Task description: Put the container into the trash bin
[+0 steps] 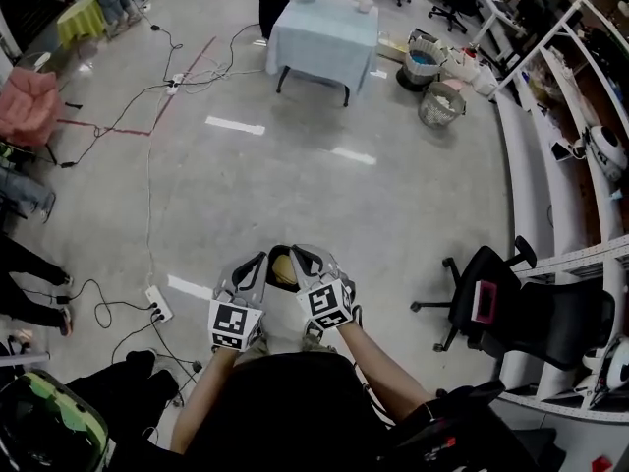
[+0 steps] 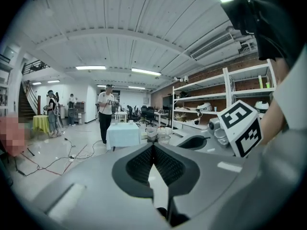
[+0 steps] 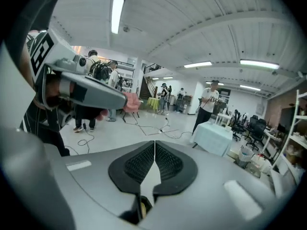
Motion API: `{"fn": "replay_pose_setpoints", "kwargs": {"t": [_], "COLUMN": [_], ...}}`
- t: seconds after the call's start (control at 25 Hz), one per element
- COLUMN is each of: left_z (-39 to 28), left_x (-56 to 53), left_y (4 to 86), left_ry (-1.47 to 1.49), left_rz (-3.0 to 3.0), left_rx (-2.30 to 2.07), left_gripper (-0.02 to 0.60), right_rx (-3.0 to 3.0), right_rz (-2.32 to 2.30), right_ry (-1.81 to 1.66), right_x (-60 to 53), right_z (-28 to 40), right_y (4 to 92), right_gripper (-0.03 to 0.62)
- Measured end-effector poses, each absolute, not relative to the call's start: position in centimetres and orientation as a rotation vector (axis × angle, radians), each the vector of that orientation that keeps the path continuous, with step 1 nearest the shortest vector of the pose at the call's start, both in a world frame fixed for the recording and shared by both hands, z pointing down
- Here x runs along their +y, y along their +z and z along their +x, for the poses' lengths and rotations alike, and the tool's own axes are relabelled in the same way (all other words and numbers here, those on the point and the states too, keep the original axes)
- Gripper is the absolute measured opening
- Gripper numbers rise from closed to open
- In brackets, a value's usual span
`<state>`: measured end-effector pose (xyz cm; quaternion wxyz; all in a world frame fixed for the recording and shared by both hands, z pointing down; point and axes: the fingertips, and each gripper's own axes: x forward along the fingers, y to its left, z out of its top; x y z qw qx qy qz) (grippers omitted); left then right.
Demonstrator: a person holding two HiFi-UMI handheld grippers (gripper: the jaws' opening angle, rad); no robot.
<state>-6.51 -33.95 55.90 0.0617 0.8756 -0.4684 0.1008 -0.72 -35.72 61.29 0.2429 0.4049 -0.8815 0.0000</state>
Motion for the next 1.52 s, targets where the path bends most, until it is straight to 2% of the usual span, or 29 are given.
{"fn": "replay_pose_setpoints", "kwargs": {"t": [0.56, 1.52], "left_z": [-6.7, -4.6], "left_x": [-35.0, -33.9], "left_y": [48.9, 49.7], "left_ry": [0.087, 0.095], "left_rz": [2.788, 2.814], "left_rx": [-1.492, -1.41], "left_gripper": [-0.015, -0.015], "right_rx": [-2.659, -2.59], "right_rz": [1.314, 1.389], "right_ry": [-0.296, -0.131], "right_x": [-35.2, -34.0], "right_z": [-1.4, 1.7], "right_y": [46.2, 49.9], "right_gripper": [0.006, 0.006]}}
